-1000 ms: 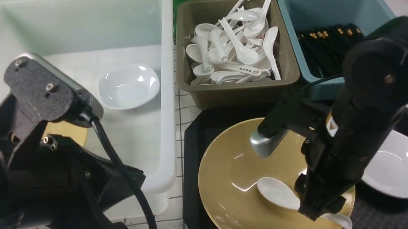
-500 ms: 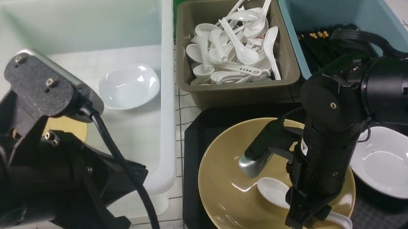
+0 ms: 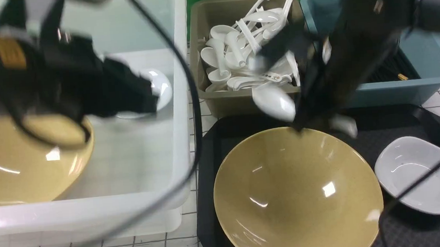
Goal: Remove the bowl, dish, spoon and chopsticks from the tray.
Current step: Use the right arm to put the soup spoon into the small storage box in the middle, then use the left arm to grab the yellow noodle bowl on the left
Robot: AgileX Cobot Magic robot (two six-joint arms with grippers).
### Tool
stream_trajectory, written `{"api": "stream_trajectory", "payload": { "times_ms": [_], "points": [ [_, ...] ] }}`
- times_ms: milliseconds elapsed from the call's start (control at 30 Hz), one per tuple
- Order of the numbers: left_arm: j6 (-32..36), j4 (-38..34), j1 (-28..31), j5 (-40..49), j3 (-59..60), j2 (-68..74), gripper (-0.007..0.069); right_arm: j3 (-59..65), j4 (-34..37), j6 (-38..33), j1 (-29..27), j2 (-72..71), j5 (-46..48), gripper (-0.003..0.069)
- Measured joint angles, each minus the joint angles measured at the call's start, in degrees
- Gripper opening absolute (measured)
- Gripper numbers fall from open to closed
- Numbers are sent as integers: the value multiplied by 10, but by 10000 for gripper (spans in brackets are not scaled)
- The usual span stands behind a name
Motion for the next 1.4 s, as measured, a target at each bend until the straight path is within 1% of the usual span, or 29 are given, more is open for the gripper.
{"api": "stream_trajectory", "payload": {
  "times_ms": [33, 67, 167, 300, 367, 467, 500, 533, 567, 600, 700, 733, 767, 800, 867, 900, 933, 967, 1000, 1033, 1067, 1133, 1200, 1300, 1367, 1400],
  "points": [
    [-1, 0, 9, 2, -20, 14, -12, -21, -1, 6, -10, 3, -18, 182],
    [-1, -2, 21, 3, -46, 37, -12, -56, -3, 21, -27, 13, -59, 182],
    [-3, -8, 29, 2, -91, 78, -12, -114, -3, 53, -57, 48, -122, 182],
    [-3, -26, 28, 6, -102, 116, -12, -176, -5, 79, -73, 121, -169, 182],
    [-3, -33, 28, 12, -102, 126, -12, -189, -5, 84, -74, 147, -179, 183],
    [10, -51, 28, 35, -102, 148, -12, -235, -4, 102, -73, 218, -188, 243],
    [21, -60, 28, 47, -102, 154, -12, -247, -4, 109, -73, 234, -187, 291],
    [30, -69, 28, 57, -102, 157, -12, -260, -4, 115, -73, 246, -183, 328],
    [44, -79, 28, 70, -102, 159, -12, -273, -4, 121, -73, 254, -169, 384],
    [54, -87, 28, 77, -102, 161, -11, -278, -4, 122, -74, 256, -159, 402],
    [84, -121, 28, 96, -104, 161, 10, -336, -4, 109, -74, 251, -71, 525],
    [91, -131, 28, 102, -106, 161, 24, -352, -4, 98, -75, 244, -33, 541],
    [95, -136, 28, 105, -107, 161, 30, -359, -4, 91, -75, 241, -17, 547],
    [106, -155, 27, 117, -111, 161, 66, -386, -4, 63, -75, 228, 50, 559],
    [119, -167, 21, 133, -117, 167, 122, -399, -4, 36, -73, 208, 100, 559],
    [128, -168, 13, 139, -122, 172, 162, -396, -3, 27, -72, 192, 116, 551],
    [135, -167, 1, 145, -127, 181, 216, -391, -3, 26, -72, 184, 120, 542],
    [140, -163, -14, 149, -132, 193, 274, -372, -3, 25, -68, 162, 124, 516],
    [142, -159, -21, 153, -136, 200, 304, -361, -3, 25, -65, 147, 126, 501],
    [142, -159, -21, 153, -136, 200, 304, -356, -3, 25, -65, 144, 126, 496],
    [142, -140, -50, 160, -151, 230, 407, -303, -2, 25, -53, 102, 128, 426],
    [137, -121, -70, 165, -167, 258, 479, -233, -2, 20, -40, 52, 129, 337],
    [123, -94, -86, 171, -190, 295, 519, -147, 1, 12, -28, -11, 129, 229],
    [114, -67, -94, 174, -222, 339, 540, -31, 1, 11, -24, -102, 129, 100],
    [112, -62, -95, 174, -241, 362, 542, 32, -2, 13, -23, -156, 131, 50],
    [112, -60, -95, 174, -251, 377, 542, 58, -2, 14, -23, -178, 131, 41]
  ]
}}
